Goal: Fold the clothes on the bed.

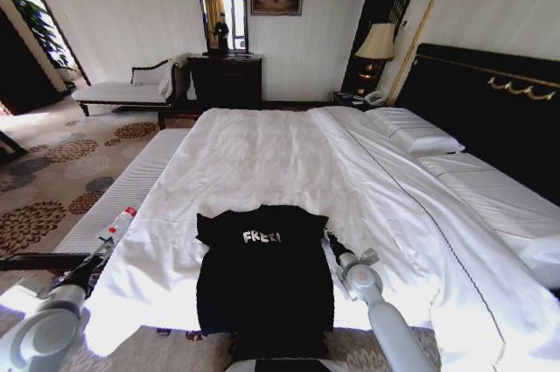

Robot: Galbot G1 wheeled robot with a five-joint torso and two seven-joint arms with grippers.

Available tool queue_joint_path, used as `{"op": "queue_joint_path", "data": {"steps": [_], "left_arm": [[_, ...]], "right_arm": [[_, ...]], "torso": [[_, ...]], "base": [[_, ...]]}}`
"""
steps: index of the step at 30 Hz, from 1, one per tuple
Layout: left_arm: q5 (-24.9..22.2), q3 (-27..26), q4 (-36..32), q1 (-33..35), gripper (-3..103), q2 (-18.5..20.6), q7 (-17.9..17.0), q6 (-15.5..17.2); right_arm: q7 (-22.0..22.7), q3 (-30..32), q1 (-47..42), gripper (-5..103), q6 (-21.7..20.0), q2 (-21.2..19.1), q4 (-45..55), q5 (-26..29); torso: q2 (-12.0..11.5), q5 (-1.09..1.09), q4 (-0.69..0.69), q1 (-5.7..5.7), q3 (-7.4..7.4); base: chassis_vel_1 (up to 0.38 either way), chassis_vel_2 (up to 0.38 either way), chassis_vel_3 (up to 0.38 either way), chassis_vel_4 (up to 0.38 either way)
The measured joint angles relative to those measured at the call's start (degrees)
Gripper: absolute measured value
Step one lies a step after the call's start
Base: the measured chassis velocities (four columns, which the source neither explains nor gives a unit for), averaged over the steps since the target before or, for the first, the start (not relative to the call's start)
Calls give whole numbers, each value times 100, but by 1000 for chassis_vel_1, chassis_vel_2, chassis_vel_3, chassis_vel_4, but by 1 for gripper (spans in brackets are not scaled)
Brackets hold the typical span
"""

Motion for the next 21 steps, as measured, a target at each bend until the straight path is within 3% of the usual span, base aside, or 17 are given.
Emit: {"op": "queue_joint_path", "data": {"steps": [1, 4, 6, 9, 16, 21], "left_arm": [[0, 0, 0, 0, 100, 0, 0, 0], [-5, -35, -3, 19, 100, 27, -1, -1], [-13, -53, -2, 25, 100, 38, -2, -1], [-30, -88, -2, 50, 100, 53, -2, -7], [-35, -78, 13, 53, 100, 55, 2, -20], [-34, -17, 32, 7, 100, 42, 3, -25]], "right_arm": [[0, 0, 0, 32, 0, 0, 0, 0], [-18, -2, 14, 15, 20, 1, -23, -28], [-21, -2, 14, 15, 26, 5, -23, -46], [-70, 17, -16, 3, 94, 17, 55, -135], [-518, 55, -265, 3, 484, 75, 399, -548], [-971, -5, -673, 3, 1084, 250, 623, -1268]], "torso": [[0, 0, 0, 0, 0], [0, 0, 0, 0, 0], [0, 0, 0, 0, 0], [0, 0, 1, 0, 0], [0, 0, 0, 0, -1], [0, -1, -1, -1, -1]], "base": [[0, 0, 0, 0], [0, 0, 0, 0], [0, 0, 0, 0], [0, 0, 0, 0], [0, 0, 0, 0], [0, 0, 0, 0]]}}
